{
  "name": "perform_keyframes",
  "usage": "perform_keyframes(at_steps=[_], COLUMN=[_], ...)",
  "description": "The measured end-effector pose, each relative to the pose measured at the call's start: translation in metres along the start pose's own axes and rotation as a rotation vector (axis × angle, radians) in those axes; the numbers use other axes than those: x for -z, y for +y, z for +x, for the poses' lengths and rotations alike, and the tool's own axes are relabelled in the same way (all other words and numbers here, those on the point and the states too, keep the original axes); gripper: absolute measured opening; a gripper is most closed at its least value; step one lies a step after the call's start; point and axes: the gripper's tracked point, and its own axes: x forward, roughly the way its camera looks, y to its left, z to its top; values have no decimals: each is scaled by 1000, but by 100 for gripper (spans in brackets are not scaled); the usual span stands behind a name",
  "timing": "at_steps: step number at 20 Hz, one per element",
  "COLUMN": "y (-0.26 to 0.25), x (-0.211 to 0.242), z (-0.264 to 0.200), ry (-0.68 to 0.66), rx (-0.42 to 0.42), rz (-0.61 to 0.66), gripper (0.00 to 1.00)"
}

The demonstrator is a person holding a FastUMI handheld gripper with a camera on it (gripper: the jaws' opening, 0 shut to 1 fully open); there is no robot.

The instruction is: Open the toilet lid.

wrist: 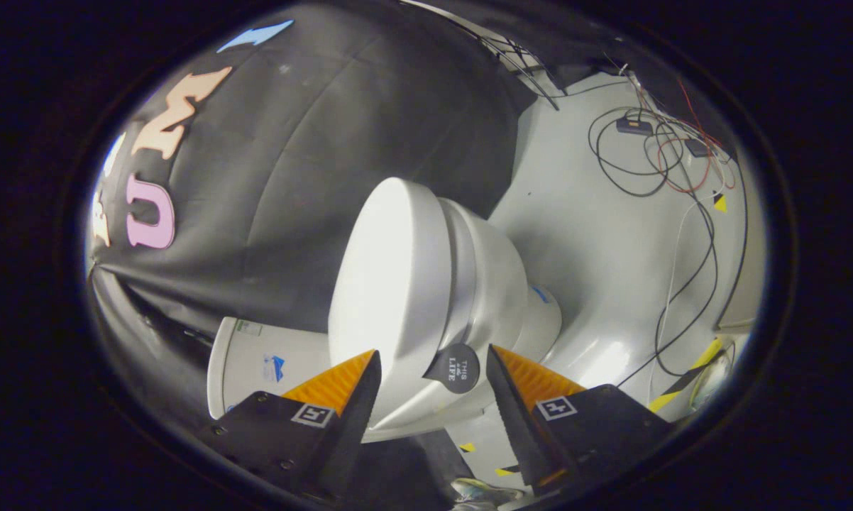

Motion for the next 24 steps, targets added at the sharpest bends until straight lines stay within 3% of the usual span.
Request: perform_keyframes(at_steps=[1,4,12,13,14,16,18,24], y=[-1,1,8,1,-23,-13,-12,-2], x=[-2,-2,9,10,6,5,6,9], z=[3,7,12,10,18,17,13,12], ry=[1,27,104,98,88,94,115,114], rx=[3,-7,-65,-43,59,-11,-47,-52], rz=[-1,49,86,65,62,163,163,103], gripper=[88,62,63,63,43,5,4,5])
